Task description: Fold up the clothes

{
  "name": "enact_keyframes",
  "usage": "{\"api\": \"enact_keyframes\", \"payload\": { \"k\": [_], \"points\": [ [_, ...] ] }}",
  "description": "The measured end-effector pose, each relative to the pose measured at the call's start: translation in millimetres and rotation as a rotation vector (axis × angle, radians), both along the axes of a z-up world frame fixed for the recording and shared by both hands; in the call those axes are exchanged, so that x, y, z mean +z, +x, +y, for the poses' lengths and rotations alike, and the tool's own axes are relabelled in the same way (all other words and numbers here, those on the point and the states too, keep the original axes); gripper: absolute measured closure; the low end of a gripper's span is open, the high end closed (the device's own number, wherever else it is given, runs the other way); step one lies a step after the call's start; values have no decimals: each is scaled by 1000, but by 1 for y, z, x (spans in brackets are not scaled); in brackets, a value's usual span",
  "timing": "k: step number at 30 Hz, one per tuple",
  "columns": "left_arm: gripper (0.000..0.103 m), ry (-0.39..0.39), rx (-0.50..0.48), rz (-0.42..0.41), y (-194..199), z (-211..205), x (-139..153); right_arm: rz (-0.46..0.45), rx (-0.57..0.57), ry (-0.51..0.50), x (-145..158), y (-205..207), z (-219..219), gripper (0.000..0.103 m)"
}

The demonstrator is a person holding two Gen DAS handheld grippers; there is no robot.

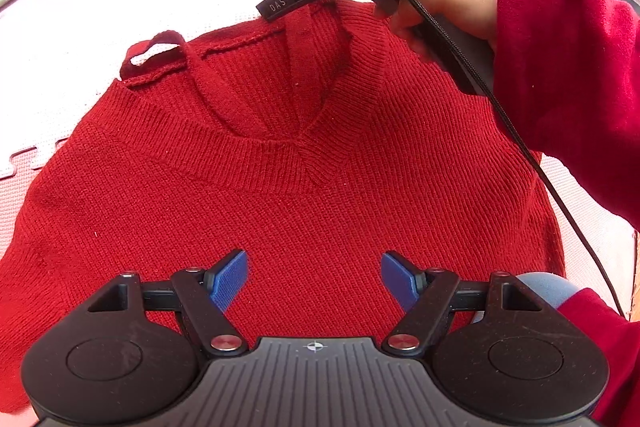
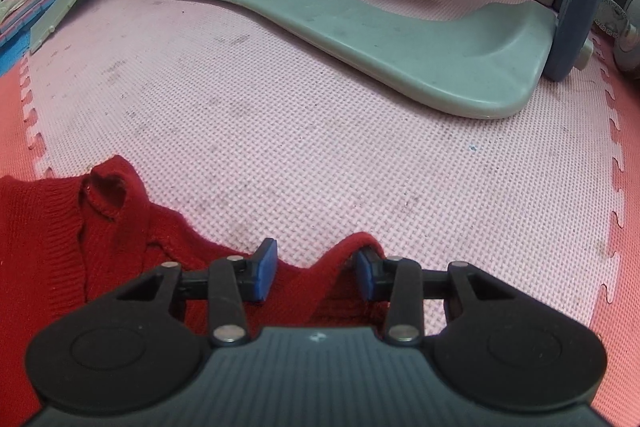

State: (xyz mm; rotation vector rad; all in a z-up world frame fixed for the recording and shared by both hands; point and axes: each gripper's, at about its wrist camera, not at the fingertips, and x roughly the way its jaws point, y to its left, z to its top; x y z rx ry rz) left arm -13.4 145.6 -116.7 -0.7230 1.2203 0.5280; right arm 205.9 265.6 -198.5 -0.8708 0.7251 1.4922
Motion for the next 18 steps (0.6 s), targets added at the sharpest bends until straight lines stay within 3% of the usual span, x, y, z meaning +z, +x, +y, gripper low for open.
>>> {"api": "enact_keyframes", "payload": {
  "k": [7, 16, 18],
  "points": [
    [27, 4, -6, -2, 1, 0, 2, -1, -17, -25, 4, 4, 6, 62],
    [27, -1, -6, -1, 3, 2, 0, 145, -90, -63, 40, 30, -16, 61],
    [27, 1, -7, -3, 4, 2, 0, 112, -101, -71, 47, 33, -29, 61]
  ]
}}
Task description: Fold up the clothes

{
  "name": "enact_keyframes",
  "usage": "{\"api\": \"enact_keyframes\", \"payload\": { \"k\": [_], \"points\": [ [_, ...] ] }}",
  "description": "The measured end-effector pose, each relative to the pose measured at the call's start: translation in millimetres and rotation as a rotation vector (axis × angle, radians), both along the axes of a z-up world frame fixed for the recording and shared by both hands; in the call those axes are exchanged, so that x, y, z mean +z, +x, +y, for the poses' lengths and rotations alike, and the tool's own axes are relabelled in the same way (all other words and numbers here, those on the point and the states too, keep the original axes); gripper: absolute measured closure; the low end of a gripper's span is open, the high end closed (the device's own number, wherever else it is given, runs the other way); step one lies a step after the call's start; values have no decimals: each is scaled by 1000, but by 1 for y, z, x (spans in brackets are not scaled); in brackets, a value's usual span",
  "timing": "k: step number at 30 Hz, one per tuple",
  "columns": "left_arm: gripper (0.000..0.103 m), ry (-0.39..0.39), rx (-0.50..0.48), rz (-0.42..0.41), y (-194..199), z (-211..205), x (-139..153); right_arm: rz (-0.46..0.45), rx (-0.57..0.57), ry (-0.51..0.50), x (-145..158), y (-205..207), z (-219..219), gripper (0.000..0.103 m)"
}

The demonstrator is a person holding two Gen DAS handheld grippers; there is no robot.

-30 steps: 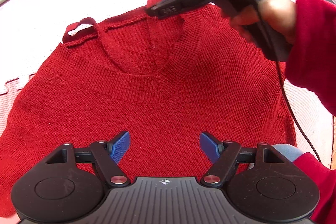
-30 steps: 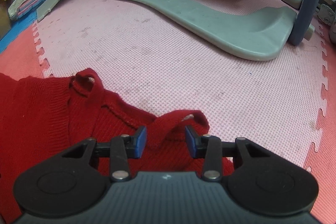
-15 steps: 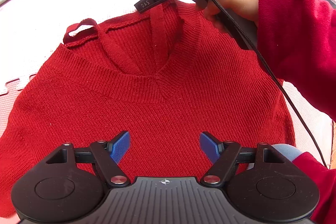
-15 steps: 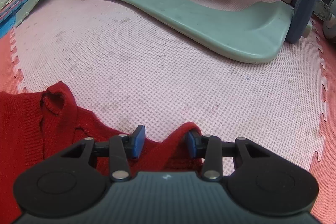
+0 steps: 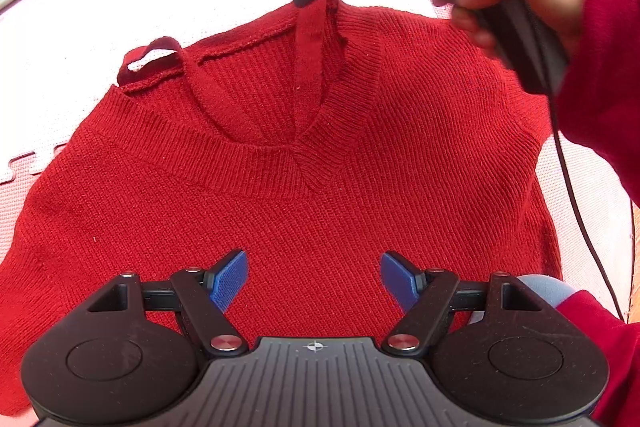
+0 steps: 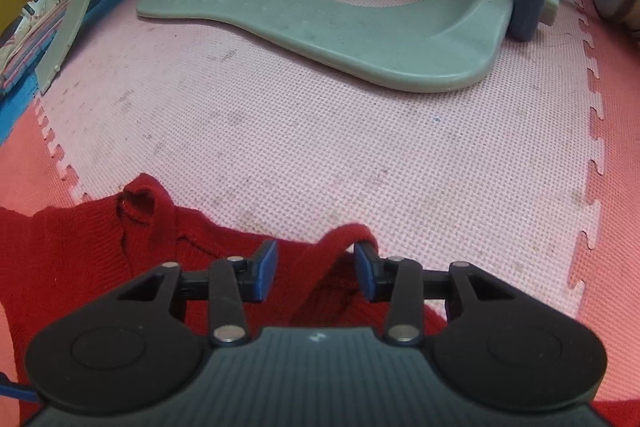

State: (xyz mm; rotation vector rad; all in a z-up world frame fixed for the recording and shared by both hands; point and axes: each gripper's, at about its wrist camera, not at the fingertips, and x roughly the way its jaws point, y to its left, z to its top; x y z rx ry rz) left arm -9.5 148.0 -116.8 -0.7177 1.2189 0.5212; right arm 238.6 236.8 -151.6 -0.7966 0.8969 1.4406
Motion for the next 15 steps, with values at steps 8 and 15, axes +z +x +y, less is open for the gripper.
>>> {"api": "enact_keyframes", "payload": {
  "k": [8, 15],
  "points": [
    [27, -4, -2, 7, 1, -4, -3, -62, -125, -66, -6, 28, -62, 61],
    [27, -2, -21, 7, 7, -10, -1, -94, -63, -86, -27, -1, -71, 61]
  ]
}}
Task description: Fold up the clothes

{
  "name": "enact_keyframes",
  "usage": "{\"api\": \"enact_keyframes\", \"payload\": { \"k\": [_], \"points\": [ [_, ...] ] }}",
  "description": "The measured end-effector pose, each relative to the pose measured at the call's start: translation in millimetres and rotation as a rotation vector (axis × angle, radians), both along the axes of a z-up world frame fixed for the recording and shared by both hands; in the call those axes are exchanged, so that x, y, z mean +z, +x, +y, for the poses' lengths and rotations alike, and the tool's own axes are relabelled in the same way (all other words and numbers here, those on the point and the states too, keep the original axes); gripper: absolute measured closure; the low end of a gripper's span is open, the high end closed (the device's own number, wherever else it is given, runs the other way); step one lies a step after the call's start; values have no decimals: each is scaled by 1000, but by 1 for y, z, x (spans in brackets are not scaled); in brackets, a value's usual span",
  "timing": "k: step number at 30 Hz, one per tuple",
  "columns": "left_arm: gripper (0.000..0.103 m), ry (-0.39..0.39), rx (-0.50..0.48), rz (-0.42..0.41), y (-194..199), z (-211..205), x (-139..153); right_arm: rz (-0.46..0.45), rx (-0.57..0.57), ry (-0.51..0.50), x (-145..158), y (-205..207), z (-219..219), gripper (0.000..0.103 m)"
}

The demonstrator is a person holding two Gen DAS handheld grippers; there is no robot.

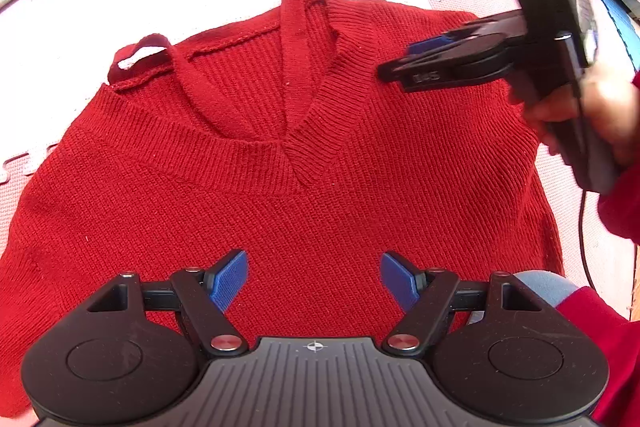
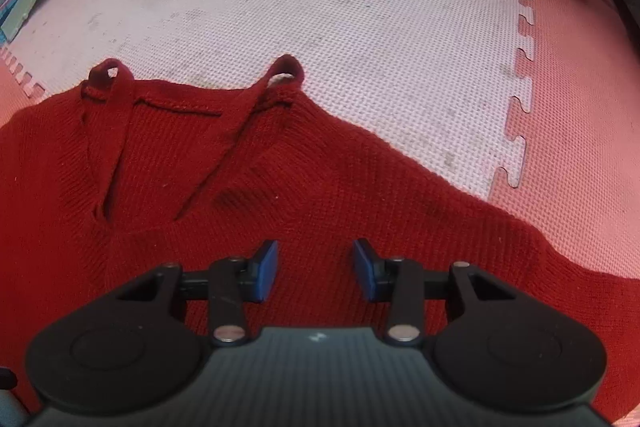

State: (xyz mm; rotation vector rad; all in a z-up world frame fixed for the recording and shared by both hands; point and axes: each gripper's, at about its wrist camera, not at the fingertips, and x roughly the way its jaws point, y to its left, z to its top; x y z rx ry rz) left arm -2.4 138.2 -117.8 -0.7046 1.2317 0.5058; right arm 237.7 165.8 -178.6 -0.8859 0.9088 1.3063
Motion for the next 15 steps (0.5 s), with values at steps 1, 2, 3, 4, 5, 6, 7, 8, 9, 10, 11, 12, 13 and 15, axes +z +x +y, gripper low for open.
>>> {"api": "enact_keyframes", "payload": {
  "k": [1, 2, 3, 4, 5, 6, 7, 8, 9, 10, 11, 12, 13, 15],
  "points": [
    [27, 1, -4, -1, 1, -1, 1, -6, 9, 11, -1, -5, 4, 61],
    [27, 3, -7, -2, 1, -2, 2, -12, 20, 23, -1, -10, 9, 61],
    [27, 3, -8, -2, 2, -3, 3, -17, 31, 38, -1, -14, 15, 61],
    [27, 3, -8, -1, 2, -4, 3, -26, 40, 50, -2, -18, 22, 61],
    [27, 3, -8, 3, 2, -5, 4, -33, 44, 61, -3, -19, 29, 61],
    [27, 4, -7, 5, 2, -5, 4, -37, 47, 71, -5, -20, 35, 61],
    [27, 6, -5, 3, 1, -5, 5, -41, 49, 81, -7, -20, 42, 61],
    [27, 5, -3, -1, 1, -5, 6, -40, 47, 94, -7, -19, 48, 61],
    [27, 5, -4, -1, 0, -5, 7, -36, 42, 110, -8, -16, 54, 61],
    [27, 6, -5, 1, 0, -5, 7, -21, 30, 115, -6, -13, 58, 61],
    [27, 8, -7, 5, 0, -5, 7, 0, 14, 113, -4, -10, 61, 61],
    [27, 7, -5, 6, -1, -5, 7, 26, 0, 116, 0, -6, 62, 61],
    [27, 3, -2, 4, -2, -4, 6, 36, -5, 119, 4, -3, 58, 61],
    [27, 1, 2, 5, -2, -3, 5, 35, -8, 121, 12, 2, 49, 61]
  ]
}}
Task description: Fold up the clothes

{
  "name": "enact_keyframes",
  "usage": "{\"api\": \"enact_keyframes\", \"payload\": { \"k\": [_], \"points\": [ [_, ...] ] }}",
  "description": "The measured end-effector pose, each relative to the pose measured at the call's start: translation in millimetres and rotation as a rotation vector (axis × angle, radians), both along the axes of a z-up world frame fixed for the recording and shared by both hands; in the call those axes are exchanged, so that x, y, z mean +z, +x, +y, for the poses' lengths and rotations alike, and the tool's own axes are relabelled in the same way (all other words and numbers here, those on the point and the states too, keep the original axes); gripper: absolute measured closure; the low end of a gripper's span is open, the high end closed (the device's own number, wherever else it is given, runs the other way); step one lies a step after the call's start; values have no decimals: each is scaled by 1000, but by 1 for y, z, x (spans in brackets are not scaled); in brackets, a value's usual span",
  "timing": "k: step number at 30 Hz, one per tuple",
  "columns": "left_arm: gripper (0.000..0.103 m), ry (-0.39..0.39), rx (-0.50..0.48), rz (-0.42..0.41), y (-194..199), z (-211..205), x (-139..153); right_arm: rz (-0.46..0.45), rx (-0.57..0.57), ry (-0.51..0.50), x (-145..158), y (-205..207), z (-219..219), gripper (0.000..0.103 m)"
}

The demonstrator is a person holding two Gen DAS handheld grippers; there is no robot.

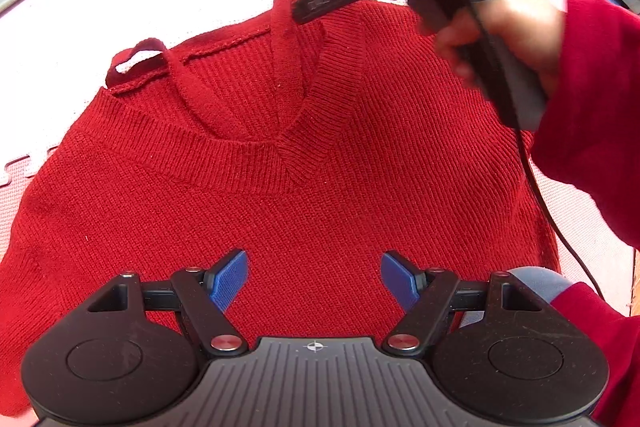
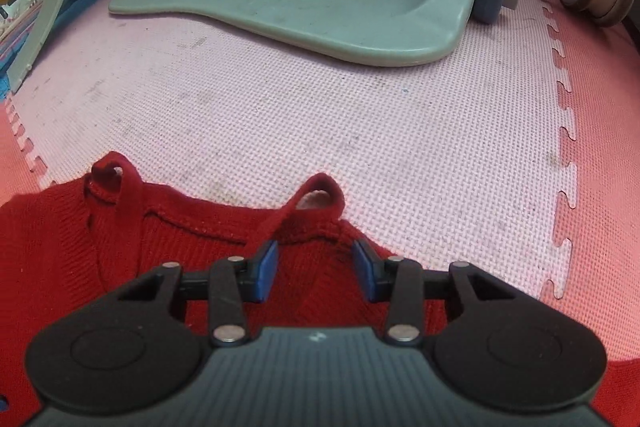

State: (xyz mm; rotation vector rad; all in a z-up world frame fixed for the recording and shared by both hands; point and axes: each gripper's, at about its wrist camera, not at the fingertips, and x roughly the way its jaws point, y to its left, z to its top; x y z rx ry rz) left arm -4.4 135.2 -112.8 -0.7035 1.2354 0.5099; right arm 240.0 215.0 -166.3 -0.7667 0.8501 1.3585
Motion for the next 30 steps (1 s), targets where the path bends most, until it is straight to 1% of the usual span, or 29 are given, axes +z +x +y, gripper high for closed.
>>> {"api": "enact_keyframes", "payload": {
  "k": [5, 7, 12, 15, 19, 27, 30],
  "points": [
    [27, 0, 2, -15, 1, 2, -1, -32, -64, -41, 5, 22, -41, 61],
    [27, -1, -1, -16, 3, 1, -2, -55, -103, -54, 3, 31, -55, 61],
    [27, -5, -13, -7, 4, -2, -3, -66, -189, -73, -14, 50, -65, 61],
    [27, -1, -16, 0, 5, -3, -2, -57, -210, -24, -19, 55, -60, 61],
    [27, 6, -14, 3, 5, -3, 0, -49, -218, 5, -20, 60, -41, 59],
    [27, 16, -35, -7, 13, -8, 7, -53, -202, -6, -20, 61, -29, 56],
    [27, 18, -36, -11, 14, -11, 8, -55, -216, -24, -19, 60, -24, 54]
  ]
}}
